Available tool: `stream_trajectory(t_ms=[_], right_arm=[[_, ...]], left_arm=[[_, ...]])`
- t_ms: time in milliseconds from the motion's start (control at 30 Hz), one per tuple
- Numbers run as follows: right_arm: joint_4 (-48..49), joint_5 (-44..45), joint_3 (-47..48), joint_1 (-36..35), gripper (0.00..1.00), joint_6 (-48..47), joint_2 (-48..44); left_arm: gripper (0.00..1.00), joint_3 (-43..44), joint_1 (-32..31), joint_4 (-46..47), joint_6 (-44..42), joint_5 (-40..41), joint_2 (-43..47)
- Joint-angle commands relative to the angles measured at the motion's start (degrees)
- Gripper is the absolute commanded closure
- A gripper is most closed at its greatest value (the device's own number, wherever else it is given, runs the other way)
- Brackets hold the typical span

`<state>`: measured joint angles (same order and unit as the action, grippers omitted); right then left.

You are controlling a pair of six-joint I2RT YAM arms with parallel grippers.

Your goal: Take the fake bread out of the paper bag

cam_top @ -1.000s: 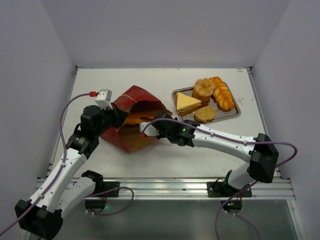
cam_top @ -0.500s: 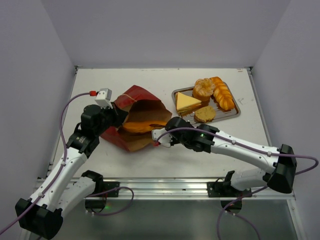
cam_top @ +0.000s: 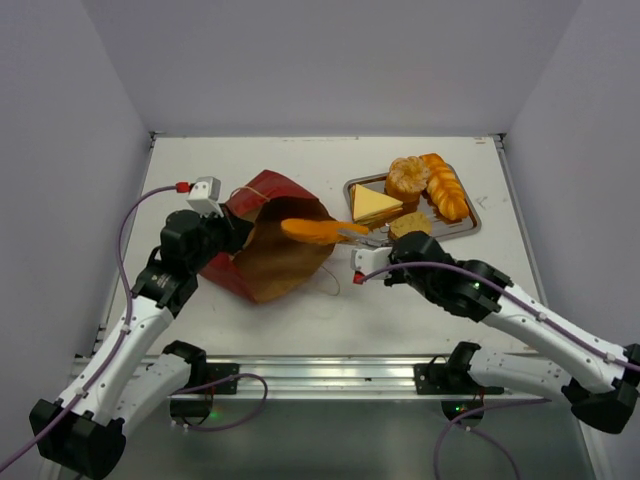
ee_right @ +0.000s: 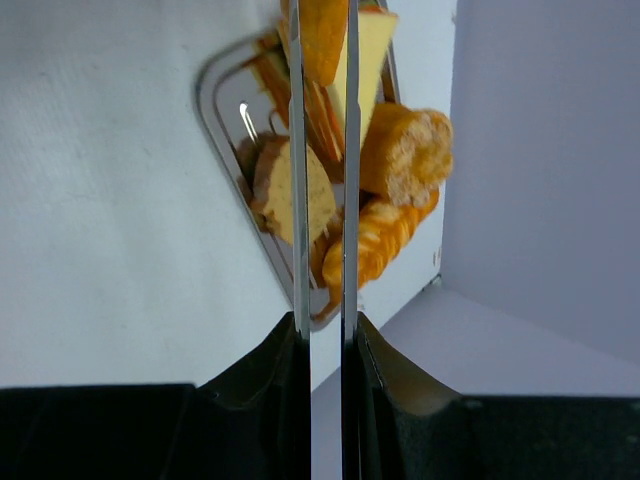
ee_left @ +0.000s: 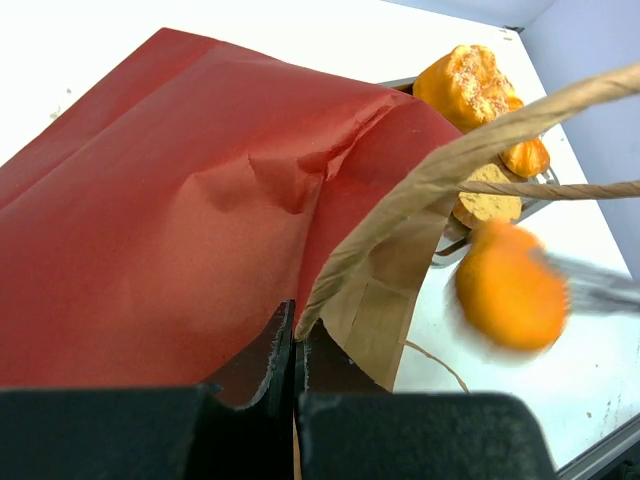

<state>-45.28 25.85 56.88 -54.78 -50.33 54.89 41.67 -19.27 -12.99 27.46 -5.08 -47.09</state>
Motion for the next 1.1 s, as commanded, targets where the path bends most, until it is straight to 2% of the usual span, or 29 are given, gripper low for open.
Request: stream_trajectory(t_ms=[0, 233, 400, 500, 833, 1067], right_arm=[[0.6, -0.3, 1.7, 6.5, 1.00, 2.5, -5.5], [0.9, 0.1, -2.3, 21.8, 1.00, 2.5, -7.9], [4.9, -3.7, -4.8, 36.4, 1.00, -2.0, -3.5], [7.7, -7.5, -5.5, 42.4, 1.00, -5.3, -1.2], [19.8, -7.7, -12.7, 44.9, 1.00, -15.0, 2.3], [26.3, -5.6, -13.1, 45.0, 0.97, -15.7, 7.8]], left_arm=[[1.00, 1.6, -0.2, 0.4, -0.1, 1.8, 1.3], [1.00, 1.6, -0.2, 0.5, -0.6, 0.3, 1.7], [1.00, 1.4, -0.2, 0.5, -0.9, -0.6, 2.2], [1.00, 1.0, -0.2, 0.4, -1.3, -1.1, 2.6], [1.00, -0.2, -0.2, 0.8, -1.8, -1.9, 3.6], [1.00, -0.4, -0.1, 0.7, -1.8, -1.9, 3.8]])
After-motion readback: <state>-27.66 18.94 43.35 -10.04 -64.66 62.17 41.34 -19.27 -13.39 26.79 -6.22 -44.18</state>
